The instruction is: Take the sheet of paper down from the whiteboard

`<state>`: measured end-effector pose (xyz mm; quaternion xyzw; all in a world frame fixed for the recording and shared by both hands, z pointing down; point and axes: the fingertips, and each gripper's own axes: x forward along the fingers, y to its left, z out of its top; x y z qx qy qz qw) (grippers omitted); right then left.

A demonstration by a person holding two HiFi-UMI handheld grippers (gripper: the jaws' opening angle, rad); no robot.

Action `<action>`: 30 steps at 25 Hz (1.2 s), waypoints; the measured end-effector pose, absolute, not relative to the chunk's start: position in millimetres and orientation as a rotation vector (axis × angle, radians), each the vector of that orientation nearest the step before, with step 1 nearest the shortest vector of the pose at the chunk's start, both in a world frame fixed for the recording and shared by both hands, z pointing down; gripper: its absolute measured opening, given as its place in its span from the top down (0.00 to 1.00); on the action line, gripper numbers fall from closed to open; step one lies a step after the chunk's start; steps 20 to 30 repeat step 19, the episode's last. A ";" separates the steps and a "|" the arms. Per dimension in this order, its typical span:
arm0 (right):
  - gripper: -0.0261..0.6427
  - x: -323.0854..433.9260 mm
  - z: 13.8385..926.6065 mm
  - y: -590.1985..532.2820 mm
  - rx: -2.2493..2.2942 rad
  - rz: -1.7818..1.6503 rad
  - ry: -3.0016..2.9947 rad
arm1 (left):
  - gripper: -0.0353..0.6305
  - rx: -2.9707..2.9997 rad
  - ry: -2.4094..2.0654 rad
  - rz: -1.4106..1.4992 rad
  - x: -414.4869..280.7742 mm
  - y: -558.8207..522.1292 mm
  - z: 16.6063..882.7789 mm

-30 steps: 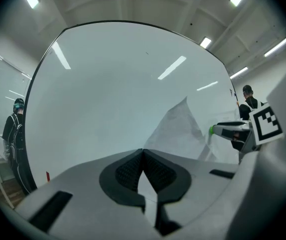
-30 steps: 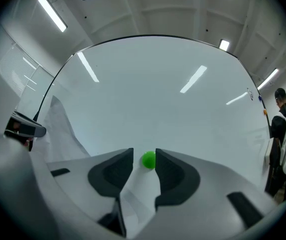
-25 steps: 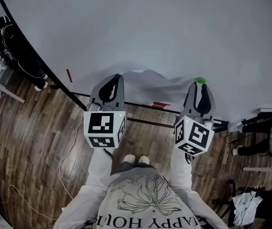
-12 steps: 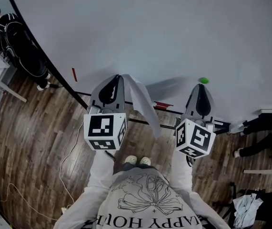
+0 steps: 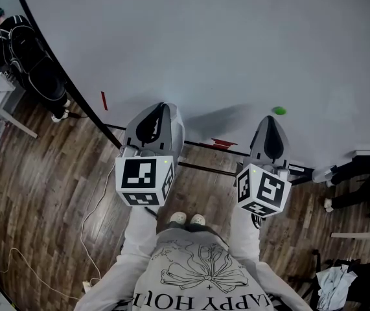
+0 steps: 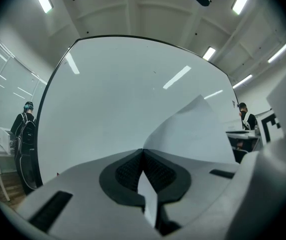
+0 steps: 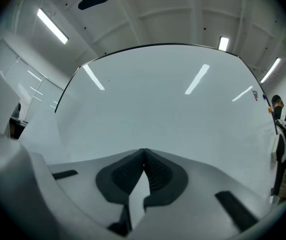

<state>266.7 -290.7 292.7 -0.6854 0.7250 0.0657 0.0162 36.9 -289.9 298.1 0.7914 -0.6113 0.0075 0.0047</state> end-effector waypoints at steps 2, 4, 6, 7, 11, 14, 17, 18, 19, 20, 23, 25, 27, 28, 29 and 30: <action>0.96 265.4 293.0 -291.4 -2.129 0.201 2.261 | 0.94 2.481 -1.913 0.022 38.0 -290.4 297.2; 0.96 263.8 294.2 -292.3 -2.128 0.200 2.269 | 0.94 2.482 -1.909 0.022 38.7 -291.1 297.5; 0.96 262.4 295.3 -292.5 -2.127 0.200 2.275 | 0.94 2.482 -1.908 0.022 38.7 -291.1 298.1; 0.96 261.8 295.7 -292.1 -2.127 0.201 2.277 | 0.94 2.482 -1.908 0.022 38.6 -290.7 298.5; 0.96 261.5 297.1 -290.0 -2.129 0.201 2.278 | 0.94 2.483 -1.907 0.022 39.2 -288.5 300.0; 0.96 263.6 297.3 -290.1 -2.130 0.201 2.282 | 0.94 2.484 -1.904 0.023 42.4 -288.5 299.9; 0.96 264.3 296.6 -289.9 -2.132 0.203 2.284 | 0.94 2.485 -1.900 0.025 44.2 -288.6 299.1; 0.96 264.0 296.3 -289.8 -2.132 0.204 2.285 | 0.94 2.486 -1.899 0.026 44.2 -288.5 298.9; 0.96 263.7 296.0 -289.6 -2.132 0.205 2.285 | 0.94 2.486 -1.898 0.027 44.1 -288.5 298.7; 0.96 263.7 296.0 -289.6 -2.132 0.205 2.285 | 0.94 2.486 -1.898 0.027 44.1 -288.5 298.7; 0.96 263.7 296.0 -289.6 -2.132 0.205 2.285 | 0.94 2.486 -1.898 0.027 44.1 -288.5 298.7; 0.96 263.7 296.0 -289.6 -2.132 0.205 2.285 | 0.94 2.486 -1.898 0.027 44.1 -288.5 298.7; 0.96 263.7 296.0 -289.6 -2.132 0.205 2.285 | 0.94 2.486 -1.898 0.027 44.1 -288.5 298.7; 0.96 263.7 296.0 -289.6 -2.132 0.205 2.285 | 0.94 2.486 -1.898 0.027 44.1 -288.5 298.7; 0.96 263.7 296.0 -289.6 -2.132 0.205 2.285 | 0.94 2.486 -1.898 0.027 44.1 -288.5 298.7; 0.96 263.7 296.0 -289.6 -2.132 0.205 2.285 | 0.94 2.486 -1.898 0.027 44.1 -288.5 298.7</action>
